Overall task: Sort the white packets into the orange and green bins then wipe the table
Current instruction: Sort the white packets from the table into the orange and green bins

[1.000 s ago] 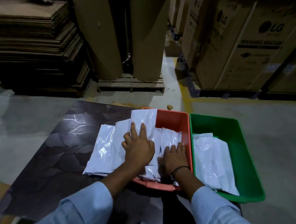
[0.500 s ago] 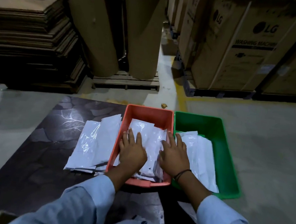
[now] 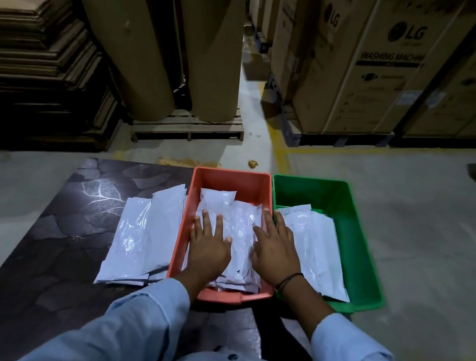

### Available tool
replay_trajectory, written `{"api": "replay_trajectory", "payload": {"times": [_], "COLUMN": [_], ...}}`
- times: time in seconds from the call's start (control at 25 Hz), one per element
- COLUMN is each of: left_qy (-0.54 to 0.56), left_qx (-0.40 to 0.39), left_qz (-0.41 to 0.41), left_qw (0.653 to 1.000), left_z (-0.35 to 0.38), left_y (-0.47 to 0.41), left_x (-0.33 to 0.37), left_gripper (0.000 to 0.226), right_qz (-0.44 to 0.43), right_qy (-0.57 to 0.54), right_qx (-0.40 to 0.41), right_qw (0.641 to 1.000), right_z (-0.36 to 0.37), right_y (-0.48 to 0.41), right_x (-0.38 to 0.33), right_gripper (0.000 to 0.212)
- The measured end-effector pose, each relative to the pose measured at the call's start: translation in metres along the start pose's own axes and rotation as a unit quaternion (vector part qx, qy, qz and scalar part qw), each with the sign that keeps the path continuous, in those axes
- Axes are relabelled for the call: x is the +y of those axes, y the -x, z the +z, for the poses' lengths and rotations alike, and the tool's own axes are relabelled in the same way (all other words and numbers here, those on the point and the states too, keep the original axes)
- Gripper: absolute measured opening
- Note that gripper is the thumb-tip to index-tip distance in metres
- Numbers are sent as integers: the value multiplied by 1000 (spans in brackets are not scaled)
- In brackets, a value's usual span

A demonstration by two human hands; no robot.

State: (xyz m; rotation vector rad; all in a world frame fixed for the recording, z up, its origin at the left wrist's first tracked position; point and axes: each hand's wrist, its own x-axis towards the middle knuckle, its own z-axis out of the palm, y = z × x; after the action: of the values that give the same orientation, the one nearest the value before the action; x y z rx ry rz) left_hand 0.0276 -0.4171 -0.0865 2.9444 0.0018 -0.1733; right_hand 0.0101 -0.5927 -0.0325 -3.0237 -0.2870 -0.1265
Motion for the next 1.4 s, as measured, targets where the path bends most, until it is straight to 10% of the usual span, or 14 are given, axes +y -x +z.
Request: {"api": "replay_trajectory", "payload": {"times": [0.6,0.84,1.08,1.4], "left_qy": [2,121,153,115], "left_qx": [-115,145,196,39], "left_qz": [6,103,22,-32], "left_qw": [993,977,968,992], "left_z": [-33,-81,-113,-93], "left_y": [0,43,40,39], "left_x": [3,-12,-107,-209], "left_gripper": [72,49,48,55], "right_qz": [-2,-12,-35,-42], "right_qy": [7,-65,-128,-142], "right_qx": [-34,65,123,88], "right_qw": [999,996,983,985], "right_z": [-9,-14,-14,-4], "right_y": [2,-13,-41,-63], "right_x": [-4,-29,-115,-215], "right_gripper": [46,37,35,41]}}
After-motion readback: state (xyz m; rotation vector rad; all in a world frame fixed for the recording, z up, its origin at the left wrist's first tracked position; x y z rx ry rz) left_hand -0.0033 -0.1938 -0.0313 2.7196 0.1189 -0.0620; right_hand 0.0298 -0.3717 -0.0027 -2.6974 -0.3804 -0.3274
